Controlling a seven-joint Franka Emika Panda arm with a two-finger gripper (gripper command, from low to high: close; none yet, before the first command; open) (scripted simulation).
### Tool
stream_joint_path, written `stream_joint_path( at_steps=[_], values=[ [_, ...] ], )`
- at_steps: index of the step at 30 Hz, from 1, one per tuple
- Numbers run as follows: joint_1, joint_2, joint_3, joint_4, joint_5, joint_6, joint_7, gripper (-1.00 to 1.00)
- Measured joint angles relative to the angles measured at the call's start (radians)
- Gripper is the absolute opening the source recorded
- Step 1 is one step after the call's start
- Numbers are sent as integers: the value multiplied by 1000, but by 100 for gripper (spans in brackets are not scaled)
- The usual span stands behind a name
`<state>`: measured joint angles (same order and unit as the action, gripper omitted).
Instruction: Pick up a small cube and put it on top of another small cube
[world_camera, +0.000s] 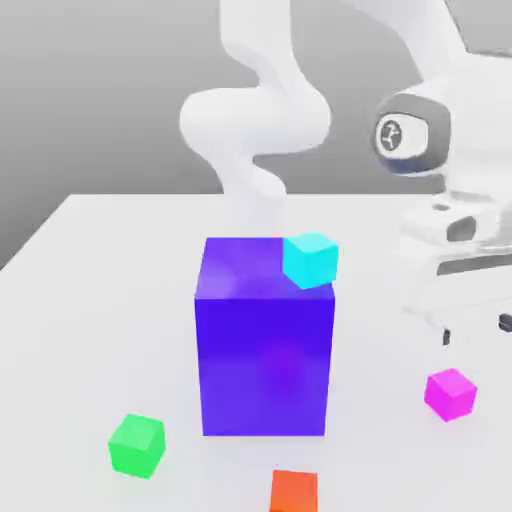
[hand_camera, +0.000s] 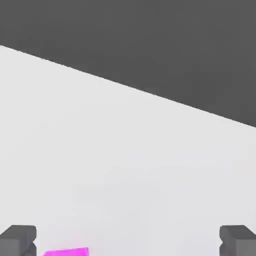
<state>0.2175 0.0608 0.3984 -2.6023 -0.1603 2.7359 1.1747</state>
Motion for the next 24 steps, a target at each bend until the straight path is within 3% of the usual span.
stream_joint_path(
  at_steps=[3,8,9,16,21,24],
  values=[
    [51,111,-8,-26,-49,59,63,0],
    [185,293,-167,9,-207,190,189,0],
    [205,314,-190,14,-224,206,202,-100],
    [204,313,-189,14,-223,207,201,-100],
    [123,151,-71,-27,-55,90,74,-100],
    [76,133,-72,15,-3,12,1,-100]
  ],
)
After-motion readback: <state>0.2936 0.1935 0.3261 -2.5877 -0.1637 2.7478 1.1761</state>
